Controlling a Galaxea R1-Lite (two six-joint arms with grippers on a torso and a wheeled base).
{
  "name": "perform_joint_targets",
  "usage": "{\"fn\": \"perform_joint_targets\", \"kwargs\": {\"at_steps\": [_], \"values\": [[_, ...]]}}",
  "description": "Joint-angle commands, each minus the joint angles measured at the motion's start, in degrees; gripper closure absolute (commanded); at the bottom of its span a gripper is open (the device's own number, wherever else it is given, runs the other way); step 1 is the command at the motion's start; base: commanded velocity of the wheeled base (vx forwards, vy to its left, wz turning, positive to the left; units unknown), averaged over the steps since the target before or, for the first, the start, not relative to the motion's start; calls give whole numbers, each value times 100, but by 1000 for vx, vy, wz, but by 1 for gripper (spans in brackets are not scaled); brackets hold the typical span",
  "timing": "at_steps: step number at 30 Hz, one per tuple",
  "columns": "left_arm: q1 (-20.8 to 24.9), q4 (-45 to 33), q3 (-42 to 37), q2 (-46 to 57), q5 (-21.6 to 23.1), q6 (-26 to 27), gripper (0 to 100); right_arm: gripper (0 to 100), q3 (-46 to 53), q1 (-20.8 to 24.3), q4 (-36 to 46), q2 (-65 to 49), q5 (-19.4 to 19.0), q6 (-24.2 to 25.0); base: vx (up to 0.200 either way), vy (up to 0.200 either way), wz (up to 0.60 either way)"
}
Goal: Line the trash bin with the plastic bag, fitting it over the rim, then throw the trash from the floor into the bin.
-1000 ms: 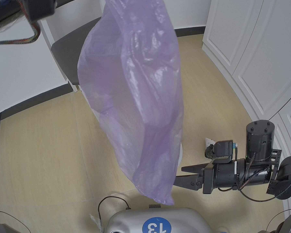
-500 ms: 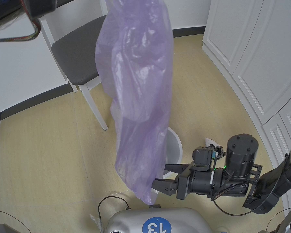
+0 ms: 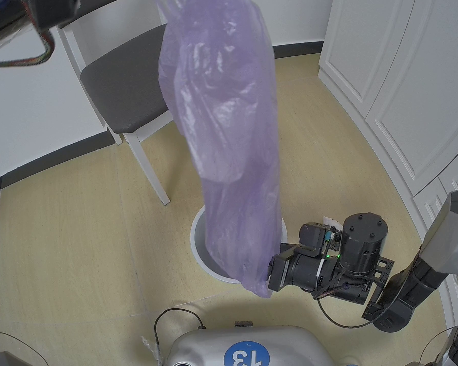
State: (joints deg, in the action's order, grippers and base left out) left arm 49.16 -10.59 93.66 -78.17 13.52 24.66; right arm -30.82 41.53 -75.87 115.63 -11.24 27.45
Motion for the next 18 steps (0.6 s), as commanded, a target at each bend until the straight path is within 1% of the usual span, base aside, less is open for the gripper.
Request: {"fn": "perform_joint_targets", "kwargs": {"at_steps": [1,8,11,18], "values": [[-21,-13,-50,56,2,-5,100,0,58,-172,29,-330,-1,-47,0,0,0],[-47,5,-102,3,-7,-5,100,0,269,-207,187,-699,-1,-153,0,0,0],[-153,5,-50,-23,10,4,100,0,542,-207,231,-708,8,-407,0,0,0],[-241,13,-85,-32,37,4,100,0,946,-251,249,-946,8,-592,0,0,0]]}}
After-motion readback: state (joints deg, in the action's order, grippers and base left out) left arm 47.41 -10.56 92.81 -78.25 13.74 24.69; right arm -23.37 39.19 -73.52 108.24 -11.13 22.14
